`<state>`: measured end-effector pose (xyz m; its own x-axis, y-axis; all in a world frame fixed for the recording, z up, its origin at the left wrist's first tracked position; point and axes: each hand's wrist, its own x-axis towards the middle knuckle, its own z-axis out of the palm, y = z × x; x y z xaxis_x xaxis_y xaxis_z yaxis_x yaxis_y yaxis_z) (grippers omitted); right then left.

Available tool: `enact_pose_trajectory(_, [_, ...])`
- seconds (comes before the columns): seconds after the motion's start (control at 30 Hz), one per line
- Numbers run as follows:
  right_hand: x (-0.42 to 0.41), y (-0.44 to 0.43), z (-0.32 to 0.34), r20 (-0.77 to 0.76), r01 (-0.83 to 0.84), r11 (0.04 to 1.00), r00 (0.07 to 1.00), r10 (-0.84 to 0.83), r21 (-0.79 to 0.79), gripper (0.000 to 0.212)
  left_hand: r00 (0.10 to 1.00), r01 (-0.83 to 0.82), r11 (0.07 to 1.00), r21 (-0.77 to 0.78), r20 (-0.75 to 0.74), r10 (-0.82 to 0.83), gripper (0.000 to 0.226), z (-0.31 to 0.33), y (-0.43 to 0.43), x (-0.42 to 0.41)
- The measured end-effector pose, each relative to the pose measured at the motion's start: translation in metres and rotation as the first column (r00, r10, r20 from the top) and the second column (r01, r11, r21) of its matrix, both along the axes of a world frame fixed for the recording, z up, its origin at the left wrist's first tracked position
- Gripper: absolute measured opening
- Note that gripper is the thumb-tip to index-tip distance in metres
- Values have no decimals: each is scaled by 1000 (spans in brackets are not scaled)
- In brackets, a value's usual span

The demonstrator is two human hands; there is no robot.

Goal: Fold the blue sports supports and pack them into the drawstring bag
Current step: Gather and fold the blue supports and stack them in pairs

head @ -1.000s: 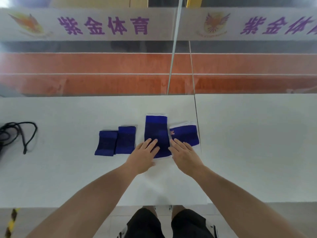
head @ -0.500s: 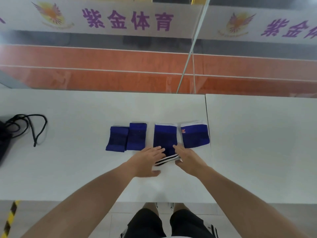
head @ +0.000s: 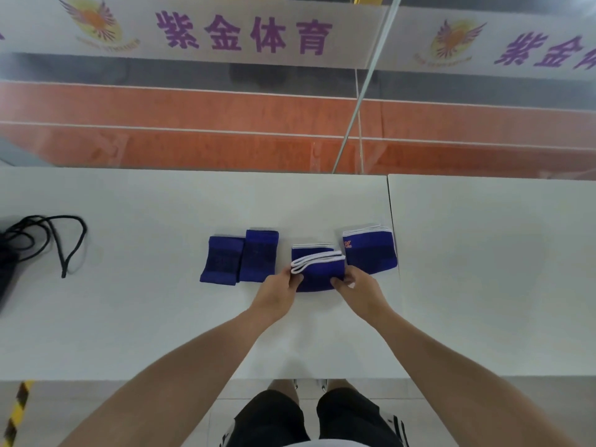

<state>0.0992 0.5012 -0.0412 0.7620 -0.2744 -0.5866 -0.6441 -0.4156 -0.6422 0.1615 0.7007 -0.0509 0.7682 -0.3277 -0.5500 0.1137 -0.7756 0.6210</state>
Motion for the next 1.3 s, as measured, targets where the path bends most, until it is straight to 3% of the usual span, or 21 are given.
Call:
enact_pose_trajectory(0.1, [8,6,-5,6,38,998,999,-37,-55,11,998,-59,998,27,36,58,30,-1,-9,9])
enact_pose_trajectory(0.2, [18,12,-16,15,-41,968,999,46,-249,17,987,-112,990,84,126,101,26,-4,-19,13])
enact_pose_trajectory(0.3, [28,16,-22,0,-127,891,990,141,-436,20,958,-244,970,8,156,240,17,-5,-29,13])
enact_pose_trajectory(0.33, [31,17,-23,2,-144,865,986,166,-481,20,942,-264,964,-26,207,264,24,-5,-31,12])
enact_pose_trajectory(0.37, [34,18,-25,-3,-168,838,981,194,-519,21,919,-232,972,-32,320,230,33,-8,-31,11])
enact_pose_trajectory(0.43, [37,20,-26,-32,-213,792,971,238,-572,22,828,-46,992,115,559,-26,42,-17,-29,5])
enact_pose_trajectory(0.47, [38,21,-27,-44,-228,765,966,253,-602,24,773,58,979,197,611,-169,41,-23,-28,4])
enact_pose_trajectory(0.53, [39,22,-26,-34,-223,699,961,274,-679,33,699,247,915,319,595,-396,44,-34,-25,1])
enact_pose_trajectory(0.6, [36,20,-25,-7,-235,605,935,354,-761,42,681,346,833,431,495,-539,52,-43,-22,0])
enact_pose_trajectory(0.7, [29,16,-36,53,-325,494,792,608,-807,42,698,386,769,509,384,-605,62,-49,-17,0])
enact_pose_trajectory(0.8, [23,17,-51,2,-420,401,688,726,-814,55,678,400,745,534,375,-632,63,-51,-13,-1])
enact_pose_trajectory(1.03, [22,18,-75,17,-429,454,712,702,-781,62,592,382,709,592,432,-680,63,-65,-11,1])
enact_pose_trajectory(1.17, [35,13,-73,-53,-488,412,691,721,-770,62,583,367,719,590,457,-672,64,-62,-16,10])
enact_pose_trajectory(1.3, [40,17,-50,-151,-549,369,685,712,-750,63,629,377,740,557,433,-646,63,-35,3,10])
